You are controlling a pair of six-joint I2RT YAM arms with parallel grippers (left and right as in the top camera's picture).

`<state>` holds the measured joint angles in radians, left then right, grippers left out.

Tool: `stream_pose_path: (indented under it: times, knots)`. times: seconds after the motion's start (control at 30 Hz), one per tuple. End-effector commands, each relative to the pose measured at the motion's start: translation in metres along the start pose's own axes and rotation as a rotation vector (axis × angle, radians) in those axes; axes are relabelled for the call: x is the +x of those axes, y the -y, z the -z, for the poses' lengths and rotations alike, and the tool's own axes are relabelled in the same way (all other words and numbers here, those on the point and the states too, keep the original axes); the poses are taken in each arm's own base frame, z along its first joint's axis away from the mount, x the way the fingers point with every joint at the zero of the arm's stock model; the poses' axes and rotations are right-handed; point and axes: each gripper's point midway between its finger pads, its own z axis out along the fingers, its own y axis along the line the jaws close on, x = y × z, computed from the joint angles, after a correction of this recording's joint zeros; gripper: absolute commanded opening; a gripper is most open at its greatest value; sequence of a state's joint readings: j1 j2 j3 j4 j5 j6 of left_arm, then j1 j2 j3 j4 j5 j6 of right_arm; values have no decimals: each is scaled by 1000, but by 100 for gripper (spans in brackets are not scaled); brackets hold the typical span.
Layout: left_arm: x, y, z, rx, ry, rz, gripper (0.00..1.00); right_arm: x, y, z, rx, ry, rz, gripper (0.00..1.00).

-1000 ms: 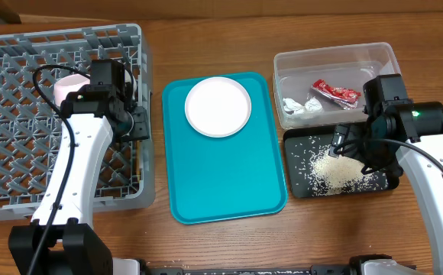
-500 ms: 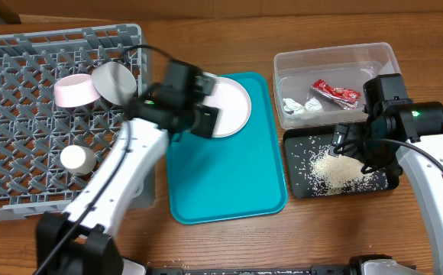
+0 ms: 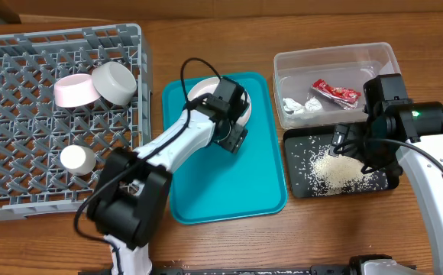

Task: Sort waste into correct bins and load items into the dishwasher
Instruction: 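Grasp the edge of the white plate with the left gripper, then carry the white plate and stand it upright in the dish rack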

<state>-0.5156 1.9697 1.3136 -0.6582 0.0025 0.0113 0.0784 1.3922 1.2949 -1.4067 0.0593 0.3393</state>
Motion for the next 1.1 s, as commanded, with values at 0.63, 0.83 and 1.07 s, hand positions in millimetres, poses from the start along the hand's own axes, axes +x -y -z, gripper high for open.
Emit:
stream_pose_path:
  times: [0.63,0.83,1.07]
  knots:
    - [-2,16,41,87,-114,94,4,-3,1,4,-3,24,-5,100]
    - [-35,-4,109,59,-72,189,4,-2,1,4,0,19,-5,100]
    - [-49,-36,182,120,16,308,4,-1,1,4,1,16,-4,100]
